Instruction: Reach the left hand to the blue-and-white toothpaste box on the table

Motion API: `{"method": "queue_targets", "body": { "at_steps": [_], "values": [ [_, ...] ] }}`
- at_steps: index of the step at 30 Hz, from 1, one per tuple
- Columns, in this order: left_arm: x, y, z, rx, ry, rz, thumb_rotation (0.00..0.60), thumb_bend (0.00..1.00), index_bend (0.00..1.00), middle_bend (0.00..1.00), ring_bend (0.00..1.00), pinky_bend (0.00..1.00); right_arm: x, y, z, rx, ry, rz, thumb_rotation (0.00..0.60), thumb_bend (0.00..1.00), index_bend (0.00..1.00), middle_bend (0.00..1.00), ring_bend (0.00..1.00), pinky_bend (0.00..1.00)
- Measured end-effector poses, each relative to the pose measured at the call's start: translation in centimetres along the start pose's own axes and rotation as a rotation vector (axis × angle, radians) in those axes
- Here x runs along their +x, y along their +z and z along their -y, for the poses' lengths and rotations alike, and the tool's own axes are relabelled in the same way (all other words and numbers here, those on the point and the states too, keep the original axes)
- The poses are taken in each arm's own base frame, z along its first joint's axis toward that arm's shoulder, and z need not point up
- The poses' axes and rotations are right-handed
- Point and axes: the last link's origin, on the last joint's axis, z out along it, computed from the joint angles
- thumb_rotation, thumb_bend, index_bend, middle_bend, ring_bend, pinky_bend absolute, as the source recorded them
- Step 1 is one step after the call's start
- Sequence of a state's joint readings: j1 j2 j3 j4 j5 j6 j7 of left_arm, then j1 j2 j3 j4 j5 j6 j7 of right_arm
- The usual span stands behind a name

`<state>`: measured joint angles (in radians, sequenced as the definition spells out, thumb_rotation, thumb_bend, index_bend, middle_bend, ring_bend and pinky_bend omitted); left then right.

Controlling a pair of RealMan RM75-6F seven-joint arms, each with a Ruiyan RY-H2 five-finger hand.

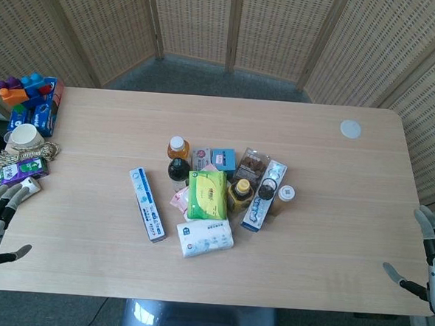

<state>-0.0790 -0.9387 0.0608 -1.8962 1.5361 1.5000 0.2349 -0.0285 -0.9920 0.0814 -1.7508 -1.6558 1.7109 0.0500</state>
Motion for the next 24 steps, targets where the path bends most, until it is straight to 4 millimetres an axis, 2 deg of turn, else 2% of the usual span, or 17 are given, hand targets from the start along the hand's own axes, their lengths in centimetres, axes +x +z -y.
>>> {"method": "queue_targets", "body": {
  "at_steps": [10, 16, 19, 24],
  "values": [
    [-0.3, 0.0, 0.0, -0.005, 0.018, 0.014, 0.6, 0.0, 0.0, 0.0, 0.0, 0.0, -0.2, -0.1, 0.2, 0.004, -0.005, 0.013, 0.6, 0.0, 0.0, 0.0, 0.0, 0.0],
    [-1.1, 1.0, -0.6, -0.059, 0.072, 0.044, 0.6, 0.0, 0.0, 0.0, 0.0, 0.0, 0.1, -0.1, 0.0, -0.005, 0.002, 0.001, 0.6, 0.0, 0.0, 0.0, 0.0, 0.0],
    [-1.7, 2.5, -1.2, -0.121, 0.122, 0.058, 0.6, 0.0, 0.0, 0.0, 0.0, 0.0, 0.2, -0.1, -0.1, -0.004, 0.008, -0.001, 0.6, 0.0, 0.0, 0.0, 0.0, 0.0],
    [-2.6, 6.5, -2.5, -0.265, 0.229, 0.027, 0.6, 0.0, 0.0, 0.0, 0.0, 0.0, 0.4, -0.1, -0.1, -0.004, 0.014, -0.01, 0.6, 0.0, 0.0, 0.0, 0.0, 0.0]
  ]
}}
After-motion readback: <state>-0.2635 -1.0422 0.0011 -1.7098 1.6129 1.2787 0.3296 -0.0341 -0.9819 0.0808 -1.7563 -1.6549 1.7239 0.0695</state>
